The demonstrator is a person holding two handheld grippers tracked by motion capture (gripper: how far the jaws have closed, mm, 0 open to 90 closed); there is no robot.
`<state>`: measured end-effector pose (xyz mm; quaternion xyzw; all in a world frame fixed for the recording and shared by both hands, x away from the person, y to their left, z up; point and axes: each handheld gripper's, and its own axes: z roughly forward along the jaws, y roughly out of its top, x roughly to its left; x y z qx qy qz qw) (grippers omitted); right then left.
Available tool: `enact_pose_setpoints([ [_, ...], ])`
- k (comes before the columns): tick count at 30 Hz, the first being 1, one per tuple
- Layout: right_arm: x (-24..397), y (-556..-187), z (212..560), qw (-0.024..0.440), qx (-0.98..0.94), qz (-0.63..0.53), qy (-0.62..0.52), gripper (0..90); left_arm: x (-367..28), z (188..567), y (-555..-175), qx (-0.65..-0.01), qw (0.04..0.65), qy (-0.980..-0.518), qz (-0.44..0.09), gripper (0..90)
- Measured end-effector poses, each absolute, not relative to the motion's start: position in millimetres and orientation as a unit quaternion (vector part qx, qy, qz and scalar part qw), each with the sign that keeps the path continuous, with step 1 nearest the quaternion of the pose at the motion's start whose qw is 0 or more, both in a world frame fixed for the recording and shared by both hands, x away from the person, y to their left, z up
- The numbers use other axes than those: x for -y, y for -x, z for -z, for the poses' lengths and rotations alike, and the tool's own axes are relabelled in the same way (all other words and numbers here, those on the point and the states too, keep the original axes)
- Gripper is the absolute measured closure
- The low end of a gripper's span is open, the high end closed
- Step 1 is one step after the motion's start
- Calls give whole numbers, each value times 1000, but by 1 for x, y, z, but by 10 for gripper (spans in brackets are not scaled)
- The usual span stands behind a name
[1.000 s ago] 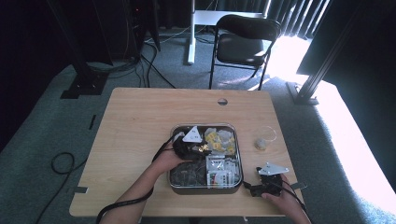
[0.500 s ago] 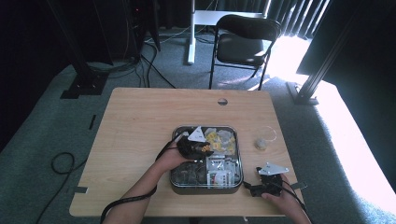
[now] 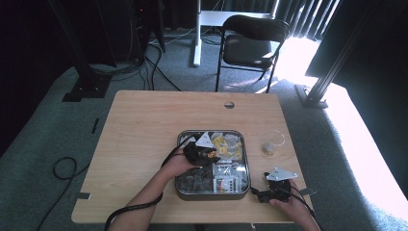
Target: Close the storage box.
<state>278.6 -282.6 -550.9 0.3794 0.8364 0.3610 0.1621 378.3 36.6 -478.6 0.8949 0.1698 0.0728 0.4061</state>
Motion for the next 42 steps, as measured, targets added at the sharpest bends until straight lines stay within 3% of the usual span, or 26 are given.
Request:
enact_pose_setpoints([
  [10,283,-279,551,162,-836,-361,-379,137,-36,478,-379,-181,402,-895,-66,569],
  [15,283,-279,551,162,-836,-361,-379,137,-42,477,-380,-204,400,-891,-62,378],
  [17,283,-279,551,162,-836,-361,-379,137,-46,475,-381,-218,407,-885,-53,366],
  [22,283,-279,551,162,-836,-361,-379,137,-53,471,-380,-227,410,-882,-50,160],
  [24,283,-279,551,162,-836,-361,-379,137,-55,469,-378,-225,407,-883,-65,145],
  [27,283,-279,551,162,-836,-361,-379,136,-56,467,-376,-226,400,-884,-84,23],
  [42,283,-279,551,162,-836,-361,-380,136,-85,464,-372,-265,425,-855,-135,13],
])
